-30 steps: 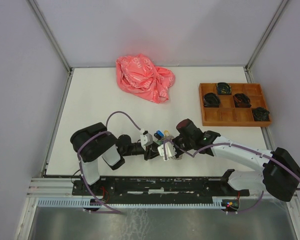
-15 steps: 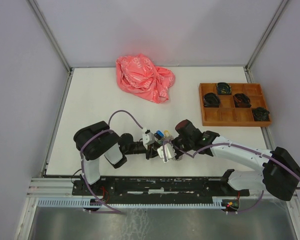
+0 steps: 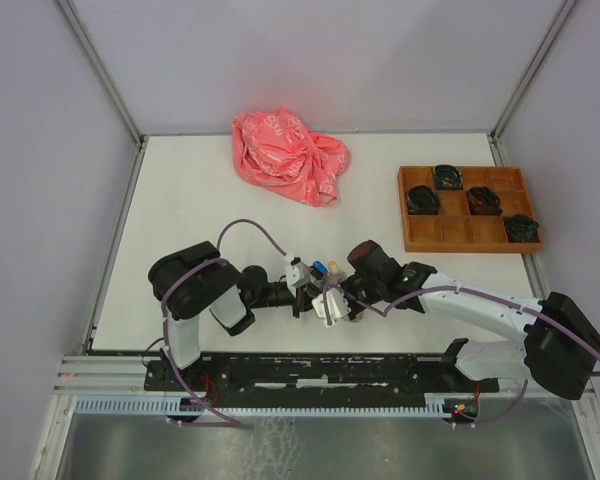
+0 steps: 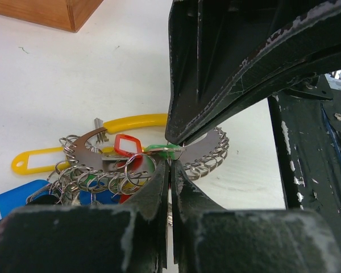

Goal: Put the keys on the keyring

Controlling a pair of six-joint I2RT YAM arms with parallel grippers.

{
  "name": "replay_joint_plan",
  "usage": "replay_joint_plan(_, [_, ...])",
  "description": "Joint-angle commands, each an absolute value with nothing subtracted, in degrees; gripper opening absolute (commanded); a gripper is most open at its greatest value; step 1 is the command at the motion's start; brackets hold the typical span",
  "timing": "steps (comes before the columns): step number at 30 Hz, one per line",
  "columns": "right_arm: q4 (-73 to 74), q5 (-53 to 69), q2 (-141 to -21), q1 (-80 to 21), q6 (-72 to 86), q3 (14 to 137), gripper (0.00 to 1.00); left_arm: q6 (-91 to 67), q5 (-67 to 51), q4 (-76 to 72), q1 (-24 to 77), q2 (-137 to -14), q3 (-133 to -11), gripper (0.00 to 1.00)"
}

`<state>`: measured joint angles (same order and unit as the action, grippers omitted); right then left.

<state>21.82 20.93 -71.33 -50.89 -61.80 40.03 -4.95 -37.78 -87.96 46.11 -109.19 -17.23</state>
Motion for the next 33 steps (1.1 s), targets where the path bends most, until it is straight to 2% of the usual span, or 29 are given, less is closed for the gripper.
replay_joint_plan(1, [20.8, 18.3, -69.9, -51.1, -61.4, 40.6, 0.01, -5.3, -36.9, -99.1, 46.3, -107.8, -16.1, 0.03])
replay_joint_plan(15, [20.1, 18.3, -67.6, -51.1, -59.0, 35.7, 0.01, -7.0, -33.4, -99.1, 46.3, -102.1, -13.6, 0.03])
replay_joint_plan(25, [12.0, 20.9, -68.9, -51.2, -53.5, 34.6, 0.01, -9.2, -32.2, -99.1, 46.7, -101.7, -14.4, 0.03])
replay_joint_plan(30, [11.9, 16.4, -65.7, -51.2, -51.2, 32.8, 0.25, -7.8, -31.3, -99.1, 46.7, -102.0, -13.3, 0.03])
replay_joint_plan(33, [11.8, 16.5, -64.3, -51.2, -50.4, 32.2, 0.31, -7.6, -31.4, -99.1, 46.7, -102.0, -13.3, 0.03])
